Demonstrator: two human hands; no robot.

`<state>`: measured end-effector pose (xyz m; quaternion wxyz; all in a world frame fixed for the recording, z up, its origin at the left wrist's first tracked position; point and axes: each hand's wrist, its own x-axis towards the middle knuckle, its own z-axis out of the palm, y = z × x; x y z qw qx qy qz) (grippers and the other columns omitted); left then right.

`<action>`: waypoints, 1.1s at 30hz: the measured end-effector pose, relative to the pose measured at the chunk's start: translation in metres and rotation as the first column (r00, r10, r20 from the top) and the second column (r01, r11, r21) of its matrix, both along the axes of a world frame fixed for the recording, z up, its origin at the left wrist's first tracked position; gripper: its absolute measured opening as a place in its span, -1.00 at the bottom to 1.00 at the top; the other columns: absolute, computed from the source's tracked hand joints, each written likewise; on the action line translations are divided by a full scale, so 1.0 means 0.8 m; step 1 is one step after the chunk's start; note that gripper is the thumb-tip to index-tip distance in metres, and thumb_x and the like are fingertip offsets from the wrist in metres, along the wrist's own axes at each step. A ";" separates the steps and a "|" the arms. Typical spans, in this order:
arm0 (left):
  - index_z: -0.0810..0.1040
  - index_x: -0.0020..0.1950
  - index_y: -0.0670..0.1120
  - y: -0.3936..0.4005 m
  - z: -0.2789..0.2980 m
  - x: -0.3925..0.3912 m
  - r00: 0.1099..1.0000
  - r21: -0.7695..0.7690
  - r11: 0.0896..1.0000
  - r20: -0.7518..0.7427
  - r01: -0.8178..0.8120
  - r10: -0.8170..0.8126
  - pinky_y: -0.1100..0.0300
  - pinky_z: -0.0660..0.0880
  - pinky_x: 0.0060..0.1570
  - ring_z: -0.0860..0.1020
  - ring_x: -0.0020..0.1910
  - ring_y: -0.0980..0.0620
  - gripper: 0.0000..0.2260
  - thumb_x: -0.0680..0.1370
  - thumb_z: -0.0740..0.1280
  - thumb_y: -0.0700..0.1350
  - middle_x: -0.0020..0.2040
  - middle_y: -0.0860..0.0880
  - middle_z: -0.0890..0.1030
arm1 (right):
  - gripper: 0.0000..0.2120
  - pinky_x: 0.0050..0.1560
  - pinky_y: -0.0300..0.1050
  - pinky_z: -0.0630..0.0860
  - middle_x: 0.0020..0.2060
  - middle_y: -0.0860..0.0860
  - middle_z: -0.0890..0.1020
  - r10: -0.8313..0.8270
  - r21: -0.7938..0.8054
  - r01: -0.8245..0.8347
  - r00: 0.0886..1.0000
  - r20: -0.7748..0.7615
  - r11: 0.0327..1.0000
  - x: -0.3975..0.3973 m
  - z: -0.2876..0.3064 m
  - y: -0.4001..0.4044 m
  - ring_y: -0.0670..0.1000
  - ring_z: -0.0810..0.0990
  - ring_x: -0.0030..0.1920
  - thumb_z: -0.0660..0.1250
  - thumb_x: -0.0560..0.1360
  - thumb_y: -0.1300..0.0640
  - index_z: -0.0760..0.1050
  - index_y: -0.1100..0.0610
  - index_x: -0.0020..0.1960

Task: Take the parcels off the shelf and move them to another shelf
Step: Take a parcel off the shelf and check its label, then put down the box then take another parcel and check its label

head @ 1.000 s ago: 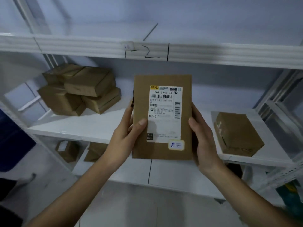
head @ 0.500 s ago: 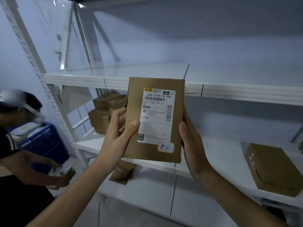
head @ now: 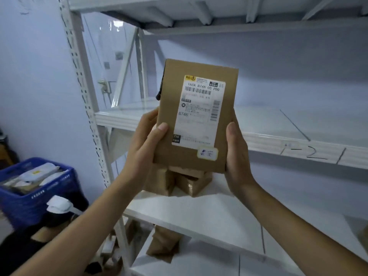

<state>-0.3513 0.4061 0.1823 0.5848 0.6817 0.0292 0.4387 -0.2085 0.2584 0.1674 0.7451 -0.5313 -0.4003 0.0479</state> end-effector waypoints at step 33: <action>0.51 0.38 -0.16 0.175 0.066 0.125 0.763 0.163 0.746 0.174 -0.646 0.623 -0.03 0.52 0.33 0.56 0.31 -0.13 -0.62 0.67 0.23 0.05 0.32 -0.09 0.50 | -0.56 0.46 -0.04 0.51 0.48 0.02 0.64 -0.099 -0.296 0.054 0.985 -0.141 0.954 0.086 0.089 0.186 -0.02 0.62 0.40 0.11 0.80 -0.13 0.60 0.05 0.48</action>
